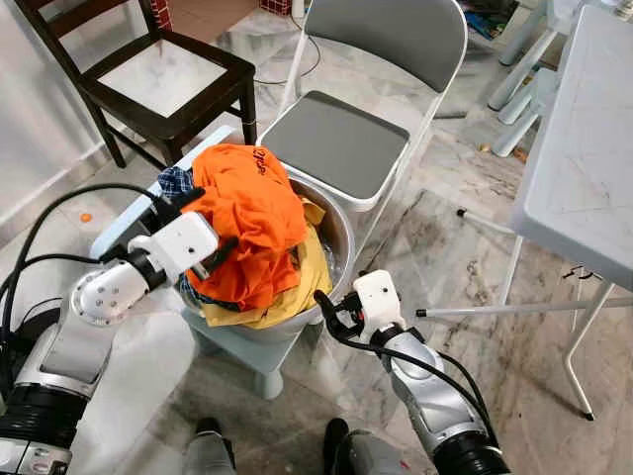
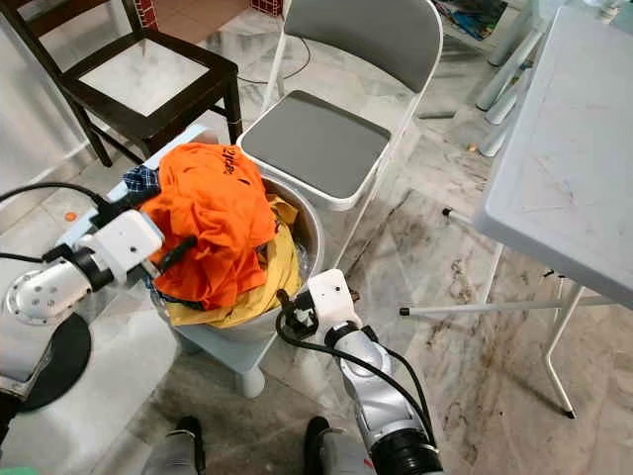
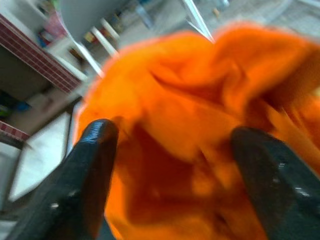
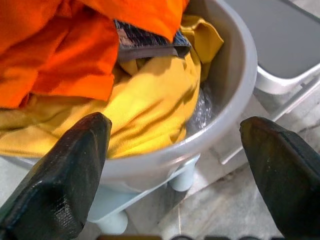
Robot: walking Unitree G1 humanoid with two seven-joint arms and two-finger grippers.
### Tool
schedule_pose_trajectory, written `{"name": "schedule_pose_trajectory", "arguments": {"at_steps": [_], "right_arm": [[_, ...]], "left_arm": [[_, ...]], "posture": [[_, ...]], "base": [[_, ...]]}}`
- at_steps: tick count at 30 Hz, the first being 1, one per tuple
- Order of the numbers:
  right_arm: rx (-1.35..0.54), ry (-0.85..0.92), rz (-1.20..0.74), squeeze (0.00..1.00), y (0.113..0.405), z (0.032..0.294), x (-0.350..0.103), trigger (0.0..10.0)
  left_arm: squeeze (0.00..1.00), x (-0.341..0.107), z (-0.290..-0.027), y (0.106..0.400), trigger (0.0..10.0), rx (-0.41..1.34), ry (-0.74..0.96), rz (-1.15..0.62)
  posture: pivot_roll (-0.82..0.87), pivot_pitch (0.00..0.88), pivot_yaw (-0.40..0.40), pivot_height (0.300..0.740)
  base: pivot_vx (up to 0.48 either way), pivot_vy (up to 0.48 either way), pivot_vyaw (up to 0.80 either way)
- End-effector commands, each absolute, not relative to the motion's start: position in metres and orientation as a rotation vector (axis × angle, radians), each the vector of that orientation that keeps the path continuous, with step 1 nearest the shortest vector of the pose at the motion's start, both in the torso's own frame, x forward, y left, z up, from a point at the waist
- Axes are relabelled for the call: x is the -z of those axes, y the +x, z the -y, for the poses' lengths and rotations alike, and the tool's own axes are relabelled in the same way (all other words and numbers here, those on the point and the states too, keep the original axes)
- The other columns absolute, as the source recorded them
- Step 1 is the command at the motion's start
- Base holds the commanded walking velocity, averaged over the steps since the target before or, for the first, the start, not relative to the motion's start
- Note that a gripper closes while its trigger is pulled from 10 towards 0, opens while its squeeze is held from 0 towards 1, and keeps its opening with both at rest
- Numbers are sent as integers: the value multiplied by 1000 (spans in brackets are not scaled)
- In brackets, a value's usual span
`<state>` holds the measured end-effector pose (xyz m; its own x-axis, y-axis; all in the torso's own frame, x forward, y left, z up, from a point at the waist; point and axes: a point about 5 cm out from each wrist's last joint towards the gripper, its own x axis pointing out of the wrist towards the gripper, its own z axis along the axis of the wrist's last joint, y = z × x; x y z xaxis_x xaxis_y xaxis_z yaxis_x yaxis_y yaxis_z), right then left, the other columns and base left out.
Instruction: Hang hanger
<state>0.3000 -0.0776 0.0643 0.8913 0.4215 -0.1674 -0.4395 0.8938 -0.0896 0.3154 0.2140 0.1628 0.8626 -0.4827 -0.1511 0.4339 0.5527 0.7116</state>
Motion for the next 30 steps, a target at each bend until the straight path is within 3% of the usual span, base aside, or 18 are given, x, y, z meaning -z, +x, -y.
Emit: {"name": "schedule_pose_trajectory", "arguments": {"at_steps": [1,2,3,11,15,17,19,20,24,30], "right_arm": [[-444,-139,-177,0,295,83,-57,10000],[-444,-139,-179,0,295,83,-57,10000],[-444,-140,-180,0,295,83,-57,10000],[-449,-145,-186,0,297,83,-57,10000],[-455,-150,-188,0,297,82,-57,10000],[-457,-151,-189,0,297,83,-56,10000],[-459,-153,-189,0,296,83,-56,10000],[-459,-154,-190,0,296,83,-56,10000],[-457,-158,-191,0,296,85,-55,10000],[-455,-163,-190,0,296,87,-56,10000]], "left_arm": [[0,-143,-220,306,1765,587,825,-27],[0,-139,-222,304,1490,589,821,-47],[0,-134,-226,301,235,595,816,-73],[0,-106,-248,278,0,611,812,-251],[0,-105,-251,276,0,580,815,-240],[0,-126,-246,289,10000,476,796,-94],[0,-151,-236,299,10000,383,752,91],[1000,-156,-233,300,10000,368,724,122],[1000,-171,-212,299,10000,344,624,267],[1000,-174,-182,300,10000,429,628,341]], "posture": [[212,310,-120,740],[212,310,-120,740],[215,313,-122,740],[223,316,-123,740],[227,316,-126,740],[228,314,-129,740],[224,309,-129,740],[223,309,-129,740],[215,304,-130,740],[212,304,-134,740]], "base": [[0,0,0],[0,0,0],[0,0,0],[0,0,0],[0,0,0],[0,0,0],[0,0,0],[0,0,0],[0,0,0],[0,0,0]]}}
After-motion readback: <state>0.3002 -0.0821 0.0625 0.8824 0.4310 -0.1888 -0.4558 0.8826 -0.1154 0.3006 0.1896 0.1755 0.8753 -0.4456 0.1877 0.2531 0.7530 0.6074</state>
